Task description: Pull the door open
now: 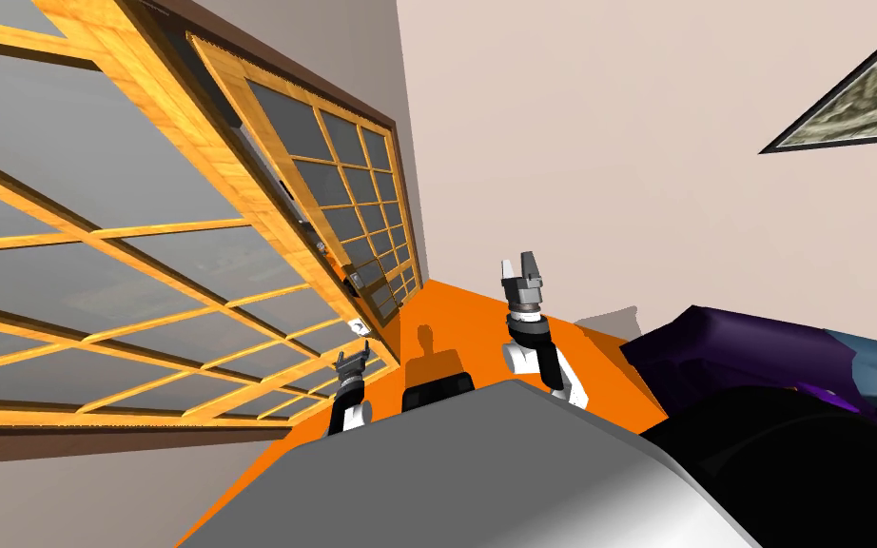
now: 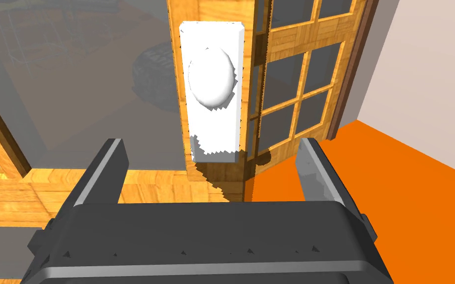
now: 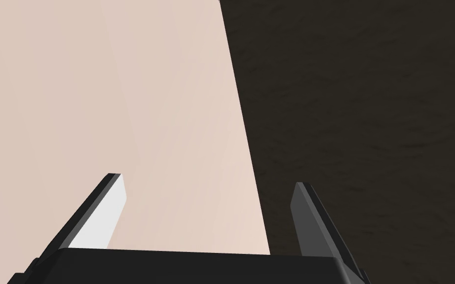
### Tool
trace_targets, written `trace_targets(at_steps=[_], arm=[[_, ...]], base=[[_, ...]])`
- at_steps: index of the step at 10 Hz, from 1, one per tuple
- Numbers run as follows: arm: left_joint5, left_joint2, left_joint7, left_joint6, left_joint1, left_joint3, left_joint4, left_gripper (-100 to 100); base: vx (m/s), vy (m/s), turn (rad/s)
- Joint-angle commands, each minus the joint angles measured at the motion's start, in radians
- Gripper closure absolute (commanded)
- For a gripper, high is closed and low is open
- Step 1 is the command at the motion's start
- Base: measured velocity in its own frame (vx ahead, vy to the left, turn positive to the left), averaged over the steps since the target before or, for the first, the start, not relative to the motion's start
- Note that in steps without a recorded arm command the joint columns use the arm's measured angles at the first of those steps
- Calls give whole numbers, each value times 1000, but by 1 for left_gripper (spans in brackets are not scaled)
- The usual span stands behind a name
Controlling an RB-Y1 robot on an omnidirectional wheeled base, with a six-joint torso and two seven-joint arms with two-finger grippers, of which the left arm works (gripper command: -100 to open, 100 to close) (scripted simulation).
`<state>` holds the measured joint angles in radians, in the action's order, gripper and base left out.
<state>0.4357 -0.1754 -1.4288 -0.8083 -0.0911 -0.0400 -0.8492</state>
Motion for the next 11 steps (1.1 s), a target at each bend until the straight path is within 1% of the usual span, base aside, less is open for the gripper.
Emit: trace_targets(at_steps=[1,3,4,5,6,7,8,11], arm=[[9,-22,-22,-11,-5,12,16,-100],[20,-48,-47,-24,-11,26,33,-100],[27,-65,-64,-33,-14,36,45,-100],[30,-73,-72,-37,-16,40,51,-100],[30,-73,-72,-37,-16,40,51,-100],[30,-67,-65,-32,-23,39,36,-100],[30,-67,-65,-32,-23,39,36,100],[30,-67,-65,-32,-23,39,36,100]], base=[[134,-8,-140],[251,24,-161],[255,30,-153],[241,22,-102],[130,24,-11],[37,5,2],[0,0,0],[-10,6,-3]])
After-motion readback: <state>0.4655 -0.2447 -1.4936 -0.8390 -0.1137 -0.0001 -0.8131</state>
